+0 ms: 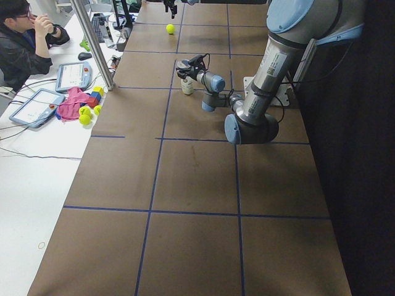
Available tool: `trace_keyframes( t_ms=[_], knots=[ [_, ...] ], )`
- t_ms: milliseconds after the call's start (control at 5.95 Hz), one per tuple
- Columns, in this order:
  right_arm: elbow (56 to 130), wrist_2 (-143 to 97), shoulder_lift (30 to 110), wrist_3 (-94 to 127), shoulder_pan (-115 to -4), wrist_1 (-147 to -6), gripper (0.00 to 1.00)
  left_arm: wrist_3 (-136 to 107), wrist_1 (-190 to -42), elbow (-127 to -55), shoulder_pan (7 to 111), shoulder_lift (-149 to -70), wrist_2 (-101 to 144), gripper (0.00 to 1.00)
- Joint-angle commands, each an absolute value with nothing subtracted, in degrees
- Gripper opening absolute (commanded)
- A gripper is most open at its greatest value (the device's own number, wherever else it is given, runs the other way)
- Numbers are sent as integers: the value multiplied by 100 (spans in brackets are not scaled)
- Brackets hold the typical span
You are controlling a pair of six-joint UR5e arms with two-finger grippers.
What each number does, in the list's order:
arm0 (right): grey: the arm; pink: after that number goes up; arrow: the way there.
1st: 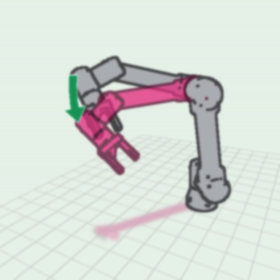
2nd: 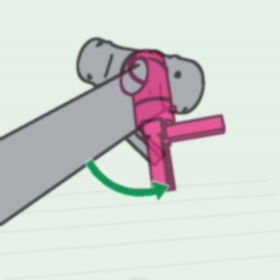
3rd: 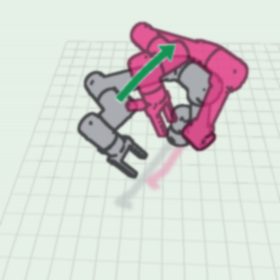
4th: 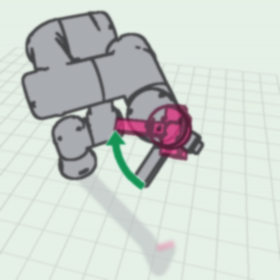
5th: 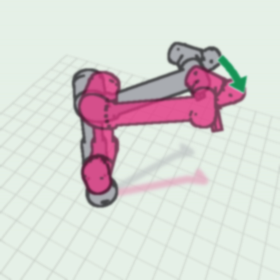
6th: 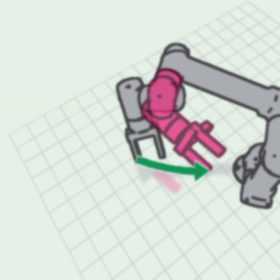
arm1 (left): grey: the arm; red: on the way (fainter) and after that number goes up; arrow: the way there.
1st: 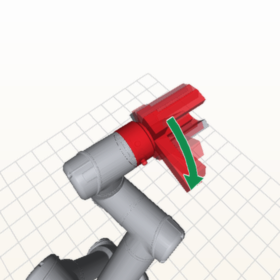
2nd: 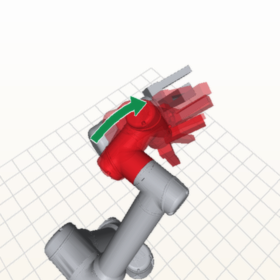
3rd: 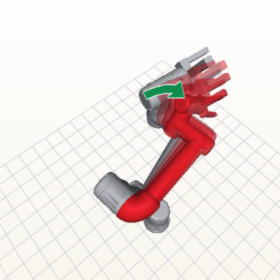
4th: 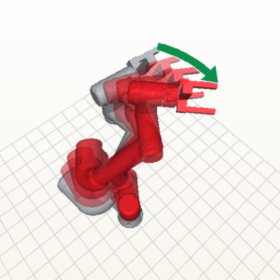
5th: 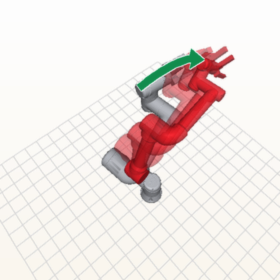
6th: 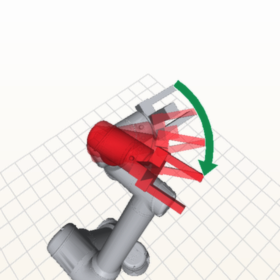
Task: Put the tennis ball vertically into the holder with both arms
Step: 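Lower the right gripper and grasp the second yellow ball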
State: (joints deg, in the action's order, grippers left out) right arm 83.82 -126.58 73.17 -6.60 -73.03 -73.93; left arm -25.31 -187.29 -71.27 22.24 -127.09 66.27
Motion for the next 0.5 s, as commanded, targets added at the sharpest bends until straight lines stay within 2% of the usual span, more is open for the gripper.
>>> trace_keyframes(
  t_ms=[0, 336],
  knots=[
    [7222, -12639, 7340, -668, -7295, -5895, 99, -2540, -18729, -7128, 2232, -12709, 6627, 88],
    [6901, -12360, 7278, -668, -7260, -5697, 99, -2540, -18729, -7128, 2224, -12700, 6627, 88]
  ],
)
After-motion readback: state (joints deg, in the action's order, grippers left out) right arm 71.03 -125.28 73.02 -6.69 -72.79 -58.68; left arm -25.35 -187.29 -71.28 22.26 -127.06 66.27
